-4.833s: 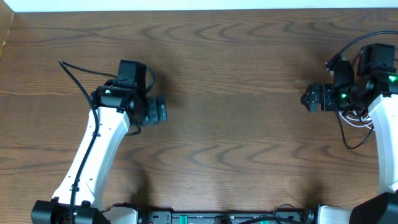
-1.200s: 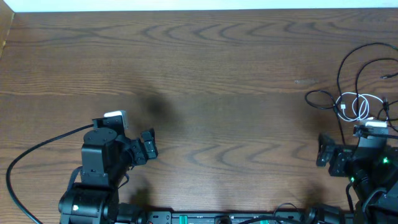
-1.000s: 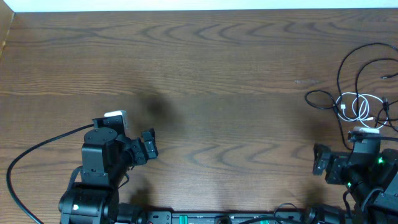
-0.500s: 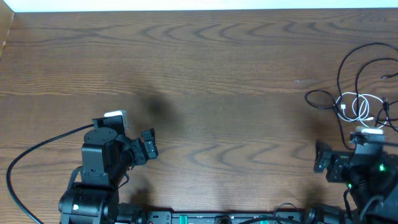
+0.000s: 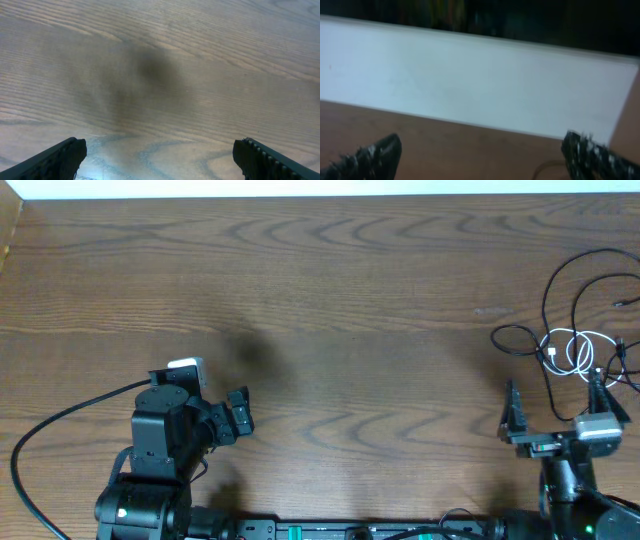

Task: Untangle cables

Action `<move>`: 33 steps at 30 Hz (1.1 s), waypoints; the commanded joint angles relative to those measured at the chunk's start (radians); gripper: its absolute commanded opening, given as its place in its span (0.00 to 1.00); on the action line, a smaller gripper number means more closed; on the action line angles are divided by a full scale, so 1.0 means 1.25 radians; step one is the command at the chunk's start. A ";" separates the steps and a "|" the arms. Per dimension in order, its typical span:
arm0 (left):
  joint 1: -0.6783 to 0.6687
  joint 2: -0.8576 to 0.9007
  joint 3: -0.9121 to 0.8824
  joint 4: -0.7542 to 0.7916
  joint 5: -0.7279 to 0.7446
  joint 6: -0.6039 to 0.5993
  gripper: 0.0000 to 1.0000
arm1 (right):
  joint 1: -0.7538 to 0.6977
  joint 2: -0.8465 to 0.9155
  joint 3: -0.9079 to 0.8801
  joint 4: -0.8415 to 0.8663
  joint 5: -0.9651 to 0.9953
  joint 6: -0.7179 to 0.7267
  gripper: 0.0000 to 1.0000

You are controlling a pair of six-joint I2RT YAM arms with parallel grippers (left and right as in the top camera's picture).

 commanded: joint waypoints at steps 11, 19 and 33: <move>0.002 -0.001 0.000 0.001 -0.010 0.005 0.99 | 0.025 -0.040 -0.238 0.274 0.012 -0.036 0.99; 0.002 -0.001 0.000 0.001 -0.010 0.005 0.99 | 0.026 -0.040 -0.350 0.344 0.012 -0.043 0.99; 0.002 -0.001 0.000 0.001 -0.010 0.005 0.99 | 0.025 -0.040 -0.349 0.129 0.010 -0.053 0.99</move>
